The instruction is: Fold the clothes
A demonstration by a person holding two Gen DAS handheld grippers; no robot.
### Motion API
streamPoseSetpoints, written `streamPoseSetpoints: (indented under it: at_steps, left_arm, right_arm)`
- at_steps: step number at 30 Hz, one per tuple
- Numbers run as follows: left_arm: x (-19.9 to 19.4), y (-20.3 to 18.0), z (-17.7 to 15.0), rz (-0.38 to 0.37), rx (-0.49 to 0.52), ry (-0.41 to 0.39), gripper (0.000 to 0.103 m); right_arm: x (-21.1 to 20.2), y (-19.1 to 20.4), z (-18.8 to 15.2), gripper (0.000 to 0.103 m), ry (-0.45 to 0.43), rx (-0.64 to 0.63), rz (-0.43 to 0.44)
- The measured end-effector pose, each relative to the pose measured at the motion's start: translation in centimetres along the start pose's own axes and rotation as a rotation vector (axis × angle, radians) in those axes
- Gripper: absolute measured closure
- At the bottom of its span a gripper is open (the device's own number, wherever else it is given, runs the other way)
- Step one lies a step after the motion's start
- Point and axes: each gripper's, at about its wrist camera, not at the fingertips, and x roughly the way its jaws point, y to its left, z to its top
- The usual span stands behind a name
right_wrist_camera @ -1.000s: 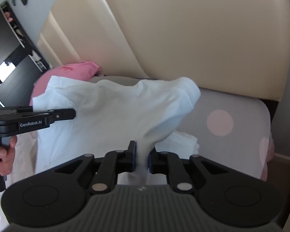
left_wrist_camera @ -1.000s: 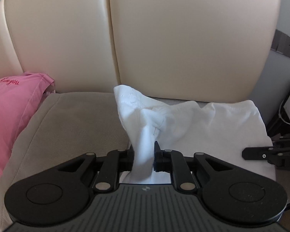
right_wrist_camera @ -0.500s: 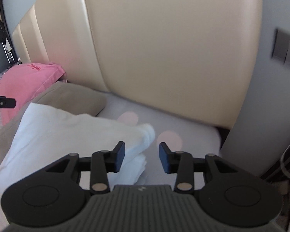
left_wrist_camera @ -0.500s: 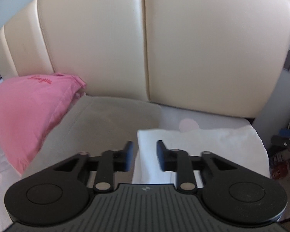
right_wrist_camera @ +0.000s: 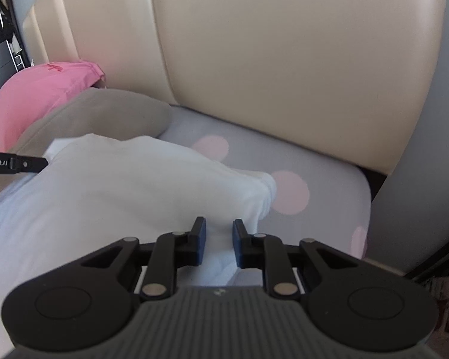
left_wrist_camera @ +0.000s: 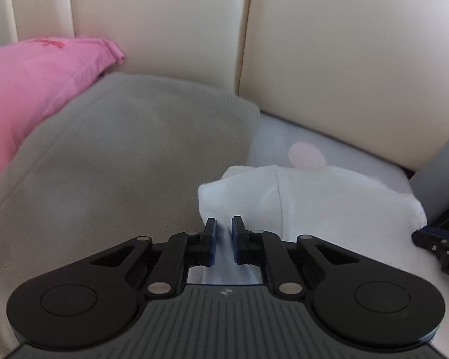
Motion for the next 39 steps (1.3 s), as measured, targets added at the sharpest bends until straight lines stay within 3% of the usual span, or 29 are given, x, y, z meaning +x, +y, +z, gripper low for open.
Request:
streamPoseSetpoints:
  at_steps: [4, 9, 13, 17, 19, 22, 28, 34, 39]
  left_arm:
    - [1.9, 0.9, -0.1, 0.003, -0.054, 0.04, 0.098]
    - [-1.1, 0.9, 0.2, 0.026, -0.019, 0.001, 0.097]
    - [-6.6, 0.7, -0.5, 0.036, 0.042, -0.024, 0.097]
    - [-11.6, 0.4, -3.3, 0.036, 0.098, -0.032, 0.097]
    - [-12.7, 0.5, -4.9, 0.025, 0.089, -0.026, 0.097]
    - [-13.0, 0.2, -7.1, 0.013, 0.072, -0.007, 0.097]
    - [-10.2, 0.6, -8.5, 0.005, 0.006, 0.017, 0.097]
    - [-7.9, 1.7, -8.7, 0.013, -0.042, 0.045, 0.097]
    - [-10.1, 1.0, -9.2, 0.027, -0.036, 0.004, 0.097]
  right_arm:
    - [1.8, -0.4, -0.3, 0.082, 0.02, 0.001, -0.001]
    - [1.3, -0.6, 0.8, 0.082, 0.048, 0.017, 0.0]
    - [-2.8, -0.9, 1.1, 0.079, 0.003, 0.023, 0.039]
    - [-8.6, 0.4, -0.1, 0.076, -0.068, -0.051, 0.12]
    - [-10.7, 1.5, -1.2, 0.069, -0.077, -0.093, 0.169]
    - [-12.7, 3.2, -3.0, 0.069, -0.07, -0.15, 0.223]
    - [-10.5, 3.7, -6.5, 0.069, 0.013, -0.193, 0.245]
    - [-7.2, 3.6, -7.3, 0.058, 0.099, -0.156, 0.261]
    - [-7.4, 4.2, -7.5, 0.057, 0.118, -0.158, 0.214]
